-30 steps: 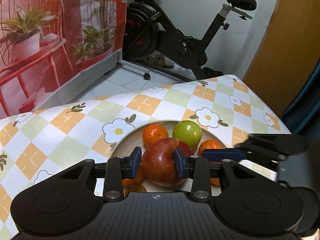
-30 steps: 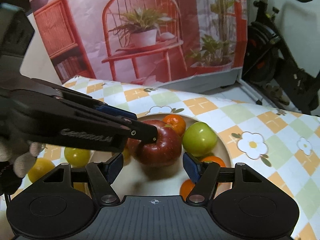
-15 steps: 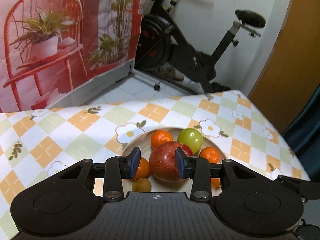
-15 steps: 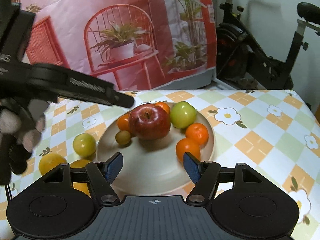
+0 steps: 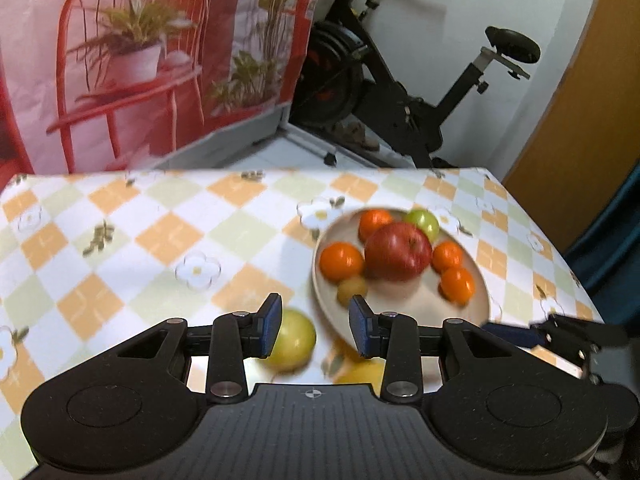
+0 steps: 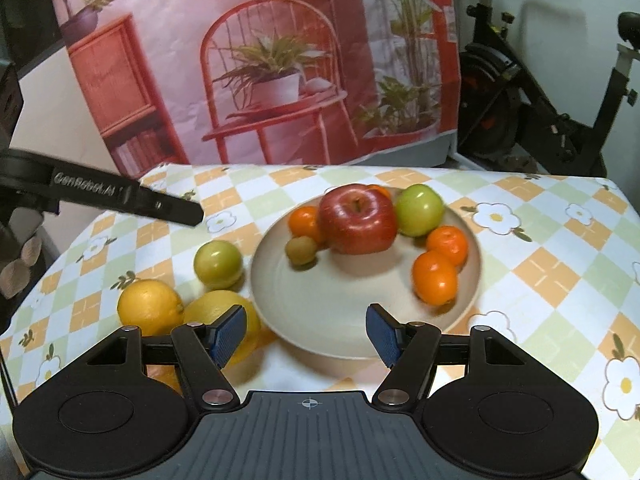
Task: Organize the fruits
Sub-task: 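Move the left tool toward the yellow citrus fruits beside the plate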
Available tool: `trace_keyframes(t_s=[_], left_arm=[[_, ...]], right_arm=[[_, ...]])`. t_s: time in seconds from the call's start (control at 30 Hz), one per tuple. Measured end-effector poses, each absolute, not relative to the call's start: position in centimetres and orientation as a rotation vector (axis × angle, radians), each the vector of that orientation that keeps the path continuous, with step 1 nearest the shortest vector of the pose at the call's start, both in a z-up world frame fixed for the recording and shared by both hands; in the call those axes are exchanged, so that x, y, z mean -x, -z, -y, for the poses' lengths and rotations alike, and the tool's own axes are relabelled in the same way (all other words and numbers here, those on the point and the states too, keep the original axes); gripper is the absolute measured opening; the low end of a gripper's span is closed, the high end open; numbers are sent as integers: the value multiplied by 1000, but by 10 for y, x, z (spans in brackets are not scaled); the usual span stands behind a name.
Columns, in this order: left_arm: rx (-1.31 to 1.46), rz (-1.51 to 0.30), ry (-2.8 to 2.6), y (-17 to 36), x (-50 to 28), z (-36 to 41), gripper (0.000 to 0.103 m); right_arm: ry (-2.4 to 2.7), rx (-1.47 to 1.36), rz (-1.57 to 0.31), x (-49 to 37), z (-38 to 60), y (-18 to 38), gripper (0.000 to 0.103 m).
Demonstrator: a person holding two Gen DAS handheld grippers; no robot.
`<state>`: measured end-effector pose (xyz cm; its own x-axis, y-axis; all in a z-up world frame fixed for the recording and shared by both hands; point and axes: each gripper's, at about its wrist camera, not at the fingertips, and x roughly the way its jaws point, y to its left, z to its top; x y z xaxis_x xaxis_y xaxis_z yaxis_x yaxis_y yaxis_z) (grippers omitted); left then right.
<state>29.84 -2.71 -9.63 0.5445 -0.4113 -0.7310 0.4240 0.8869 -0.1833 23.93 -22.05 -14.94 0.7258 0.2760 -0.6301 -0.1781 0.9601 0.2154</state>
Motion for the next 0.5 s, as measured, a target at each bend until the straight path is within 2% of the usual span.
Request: trace_keyframes(t_s=[0.3, 0.37, 0.43, 0.5], left_arm=[[-28, -869, 476, 105, -292, 8, 38], [-20, -876, 482, 106, -293, 5, 36], [-17, -887, 490, 107, -293, 3, 29], [-14, -892, 494, 109, -292, 1, 29]], right_arm=[[-242, -110, -728, -254, 206, 146, 63], [-250, -98, -725, -259, 199, 144, 63], [-263, -90, -726, -264, 194, 143, 63], [-273, -78, -732, -268, 189, 143, 63]])
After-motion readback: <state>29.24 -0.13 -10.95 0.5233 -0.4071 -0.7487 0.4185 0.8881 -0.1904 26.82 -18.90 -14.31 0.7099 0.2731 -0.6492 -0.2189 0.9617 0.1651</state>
